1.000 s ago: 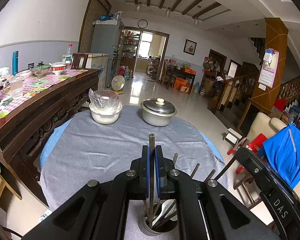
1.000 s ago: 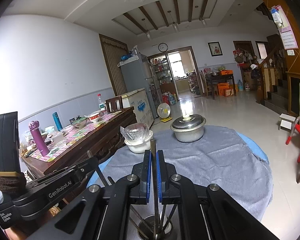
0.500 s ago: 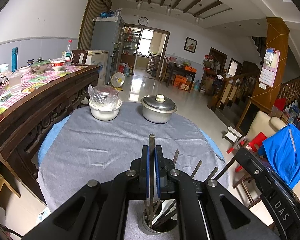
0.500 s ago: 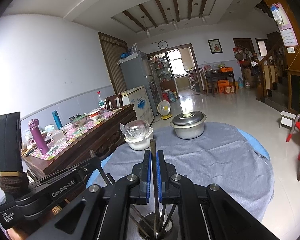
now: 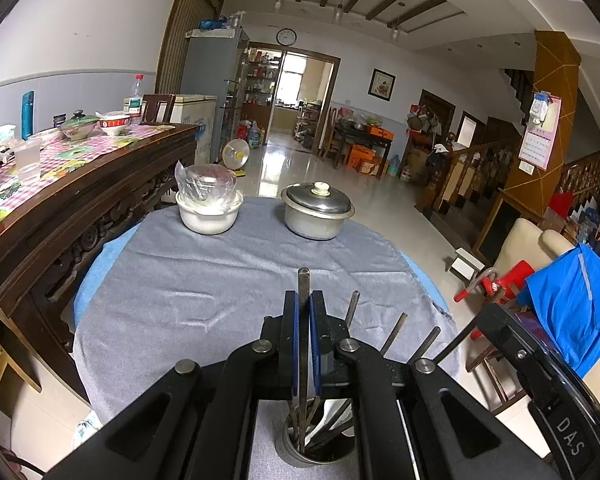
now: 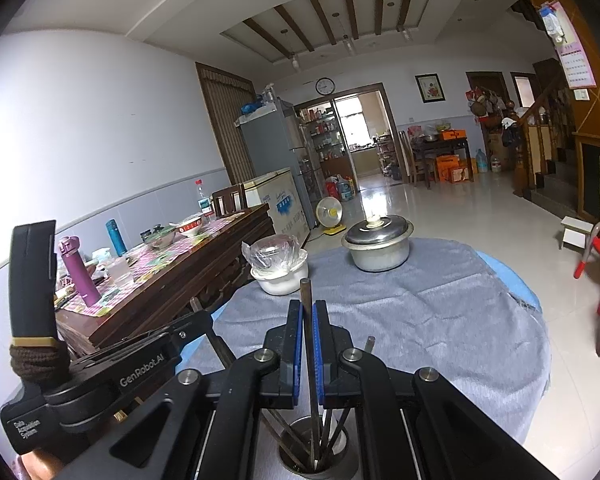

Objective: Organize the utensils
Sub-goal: 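Push the held chopsticks down into the grey cup with both tools, then open both tools and lift them away from the grey cup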

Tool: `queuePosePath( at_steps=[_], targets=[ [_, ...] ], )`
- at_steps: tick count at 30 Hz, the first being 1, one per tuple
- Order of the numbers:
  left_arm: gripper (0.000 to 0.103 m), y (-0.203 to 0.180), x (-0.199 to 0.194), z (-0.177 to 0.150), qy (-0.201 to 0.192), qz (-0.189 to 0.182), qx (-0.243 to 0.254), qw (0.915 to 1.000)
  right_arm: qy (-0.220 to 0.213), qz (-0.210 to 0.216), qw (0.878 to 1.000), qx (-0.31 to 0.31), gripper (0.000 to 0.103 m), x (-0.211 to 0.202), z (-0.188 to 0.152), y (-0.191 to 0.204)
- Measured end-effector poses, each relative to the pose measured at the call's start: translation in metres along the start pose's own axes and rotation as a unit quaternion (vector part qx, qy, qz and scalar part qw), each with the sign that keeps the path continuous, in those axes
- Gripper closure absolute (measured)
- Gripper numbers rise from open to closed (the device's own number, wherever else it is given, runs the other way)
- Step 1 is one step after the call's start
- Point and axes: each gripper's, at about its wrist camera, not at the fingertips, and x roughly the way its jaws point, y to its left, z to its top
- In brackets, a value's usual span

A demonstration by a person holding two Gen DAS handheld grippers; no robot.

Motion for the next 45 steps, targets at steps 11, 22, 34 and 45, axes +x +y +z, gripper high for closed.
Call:
queuePosePath(
  at_steps=[11, 22, 34, 45],
  targets=[
    [0.098, 0.002, 0.002, -0.004, 0.004, 0.006, 0.002, 1.0, 0.01, 0.003, 1.0, -0.004, 0.097, -0.001, -0.009, 0.002],
    [0.098, 0.006, 0.006, -0.006, 0.008, 0.009, 0.0, 0.9999, 0.016, 0.004, 1.0, -0.005, 0.097, 0.0, -0.014, 0.003],
    [0.098, 0.008, 0.008, -0.008, 0.013, 0.01, -0.004, 0.9999, 0.023, 0.006, 1.0, -0.005, 0.097, 0.004, -0.016, 0.006],
    [0.037, 0.011, -0.005, -0.014, -0.017, 0.042, 0.016, 0.9988, 0.049, 0.028, 0.998, 0.026, 0.083, 0.007, -0.016, -0.007]
  ],
)
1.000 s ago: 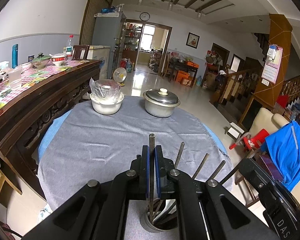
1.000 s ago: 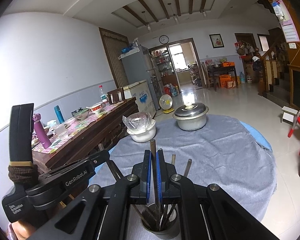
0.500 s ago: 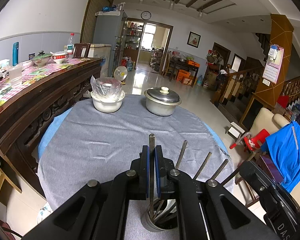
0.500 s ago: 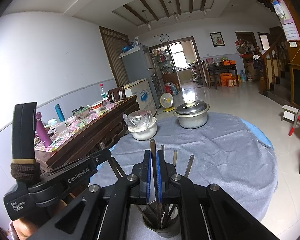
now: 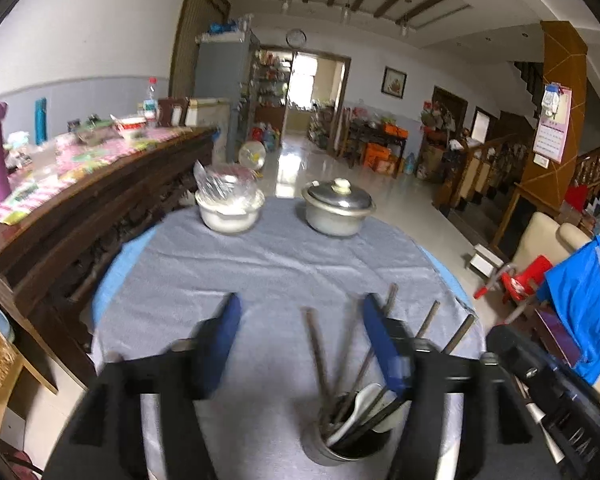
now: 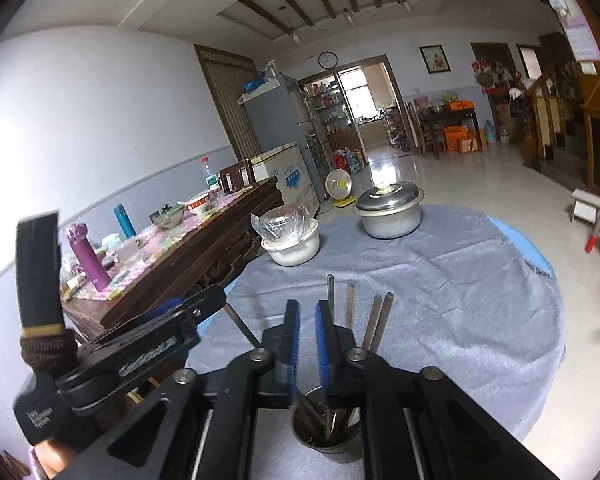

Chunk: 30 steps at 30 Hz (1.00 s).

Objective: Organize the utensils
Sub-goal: 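Open both tools and lift them away from the grey cup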

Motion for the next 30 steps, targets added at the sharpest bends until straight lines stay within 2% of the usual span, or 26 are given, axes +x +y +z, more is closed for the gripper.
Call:
queuePosePath(
  at_steps=[2, 7, 10, 14, 16, 17, 18, 22, 30],
  targets=[
    [0.036, 0.001, -0.008, -0.001, -0.014, 0.017, 0.013, 0.9997, -0.011, 0.005, 1.0, 0.011, 0.073, -0.006, 0.001, -0.006],
    [0.028, 0.005, -0.019, -0.003, -0.024, 0.047, 0.036, 0.998, -0.029, -0.012, 0.999, 0.015, 0.072, -0.021, 0.001, -0.014],
    [0.022, 0.009, -0.025, -0.005, -0.024, 0.06, 0.037, 0.9972, -0.024, -0.018, 0.999, 0.019, 0.072, -0.027, 0.0, -0.017],
    [0.02, 0.016, -0.031, -0.009, -0.022, 0.09, 0.042, 0.9949, -0.015, -0.031, 0.999, 0.011, 0.071, -0.032, -0.005, -0.016],
    [0.019, 0.019, -0.033, -0.01, -0.019, 0.1, 0.041, 0.994, -0.01, -0.033, 0.999, 0.009, 0.062, -0.034, -0.008, -0.015],
    [0.018, 0.021, -0.034, -0.01, -0.018, 0.106, 0.039, 0.9934, -0.009, -0.034, 0.999, 0.007, 0.048, -0.035, -0.01, -0.014],
    [0.018, 0.024, -0.036, -0.011, -0.019, 0.112, 0.037, 0.9928, -0.008, -0.035, 0.999, 0.003, 0.04, -0.035, -0.012, -0.011],
    [0.017, 0.031, -0.043, -0.014, -0.023, 0.127, 0.037, 0.991, -0.003, -0.046, 0.999, -0.017, 0.04, -0.036, -0.02, -0.002],
    [0.011, 0.042, -0.059, -0.016, -0.035, 0.15, 0.046, 0.987, 0.013, -0.061, 0.998, -0.017, 0.04, -0.033, -0.032, 0.003]
  ],
)
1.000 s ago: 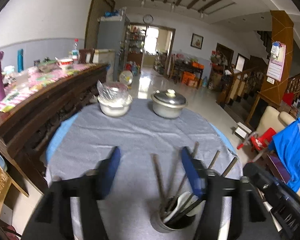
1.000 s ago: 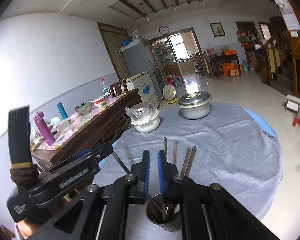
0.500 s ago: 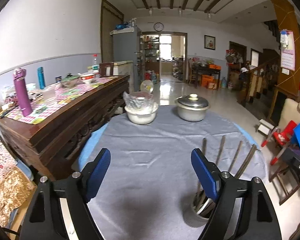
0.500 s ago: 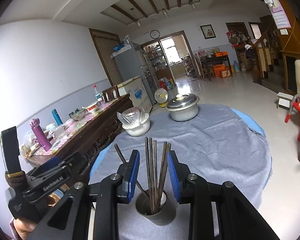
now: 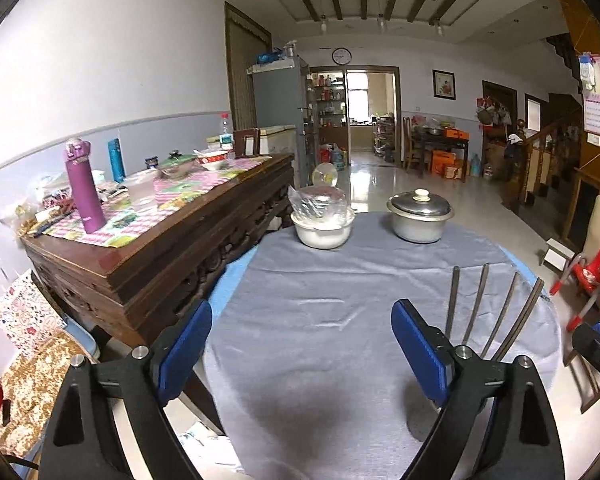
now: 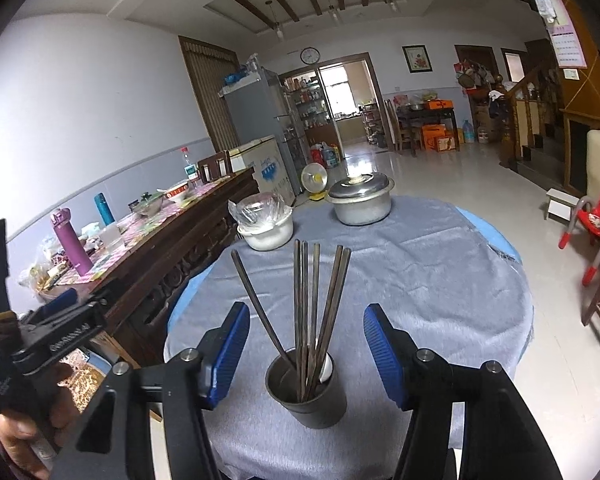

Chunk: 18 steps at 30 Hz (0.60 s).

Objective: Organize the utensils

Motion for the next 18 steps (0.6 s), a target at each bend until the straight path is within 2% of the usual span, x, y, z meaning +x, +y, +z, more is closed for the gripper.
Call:
queuePosePath(
  at_steps=[5, 18],
  targets=[
    [0.005, 0.012, -0.007, -0.002, -0.005, -0.001, -0.001, 1.0, 0.006, -0.015, 1.0, -0.002, 0.04, -0.001, -0.009, 0.003],
    [0.005, 0.018, -0.03, -0.013, -0.001, 0.011, 0.01, 0.9999, -0.003, -0.025, 0.999, -0.021, 0.039, -0.035, -0.029, 0.022]
  ],
)
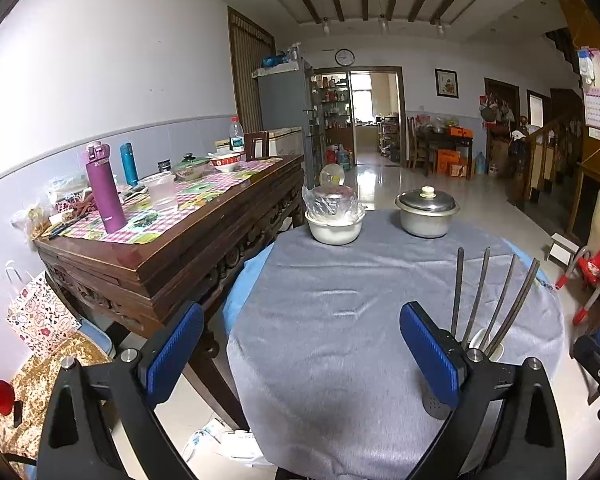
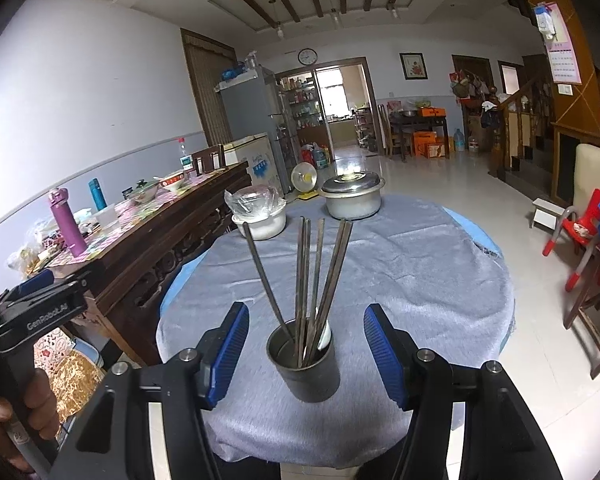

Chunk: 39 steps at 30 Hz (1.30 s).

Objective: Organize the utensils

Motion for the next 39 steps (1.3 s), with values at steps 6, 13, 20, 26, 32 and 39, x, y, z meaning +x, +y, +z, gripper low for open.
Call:
queuePosePath(
  at_steps=[6, 13, 20, 26, 32, 39],
  targets=[
    [0.005, -0.007, -0.017, -0.005, -0.001, -0.005, 0.017, 0.9998, 0.003, 0.001, 1.0, 0.003, 0.038, -0.015, -0.008, 0.002],
    [0.005, -0.009, -0.028, -0.011, 0.007, -0.016, 0.024, 0.9995, 0.001, -0.007, 1.0, 0.003, 0.038, -0.023, -0.012, 0.004],
    [0.005, -0.005, -0.032, -0.015, 0.013, -0.018, 0.022, 0.9995, -0.003, -0.007, 1.0, 0.0, 0.038, -0.026, -0.014, 0.012],
    [0.005, 0.001, -0.027, -0.017, 0.021, -0.018, 0.011, 0.9995, 0.003, -0.009, 1.0, 0.011, 0.038, -0.022, -0.017, 0.013],
    [0.005, 0.006, -0.024, -0.02, 0.023, -0.017, 0.008, 0.9996, -0.002, -0.009, 1.0, 0.013, 0.038, -0.023, -0.015, 0.015],
    [0.005, 0.008, -0.023, -0.022, 0.024, -0.018, 0.006, 0.9995, -0.015, -0.01, 1.0, 0.003, 0.038, -0.023, -0.009, 0.022]
  ],
)
